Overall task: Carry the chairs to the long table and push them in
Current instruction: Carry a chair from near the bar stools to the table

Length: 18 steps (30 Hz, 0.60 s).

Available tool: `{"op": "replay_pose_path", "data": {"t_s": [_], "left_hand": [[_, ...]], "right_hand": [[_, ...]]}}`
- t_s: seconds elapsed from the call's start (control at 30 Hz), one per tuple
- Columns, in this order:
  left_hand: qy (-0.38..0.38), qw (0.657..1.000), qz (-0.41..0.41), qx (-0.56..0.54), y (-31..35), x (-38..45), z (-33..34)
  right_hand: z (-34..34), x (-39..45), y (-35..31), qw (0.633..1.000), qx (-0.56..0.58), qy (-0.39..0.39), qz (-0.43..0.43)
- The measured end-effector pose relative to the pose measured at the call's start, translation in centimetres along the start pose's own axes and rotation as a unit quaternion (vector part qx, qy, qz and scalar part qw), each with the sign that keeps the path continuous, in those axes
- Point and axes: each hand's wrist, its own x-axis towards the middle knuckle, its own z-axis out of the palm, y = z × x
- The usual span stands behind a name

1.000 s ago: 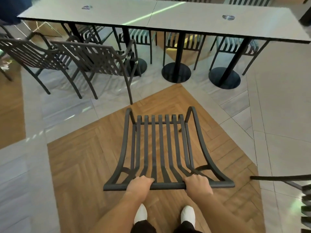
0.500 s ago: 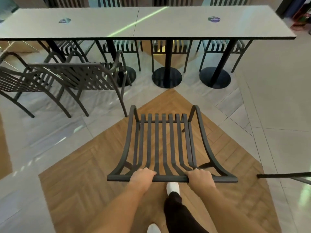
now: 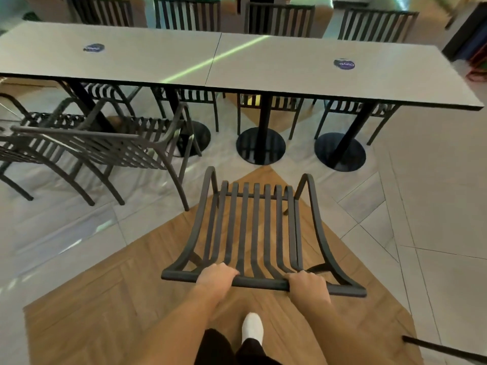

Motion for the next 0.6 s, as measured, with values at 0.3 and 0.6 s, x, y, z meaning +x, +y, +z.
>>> {"op": "replay_pose_path", "data": {"t_s": [0.3,0.6], "left_hand": [[0.004,1.000,0.012,0.010,-0.8,9.0,-10.3],[0.002,0.999,0.024,0.030,-3.5,20.8,-20.3]], "right_hand": [[-7.2,11.4,3.0,0.999,-0.032,0.005,0.000],[-14.6,23.9,4.5,0.999,-0.020,0.008,0.039]]}}
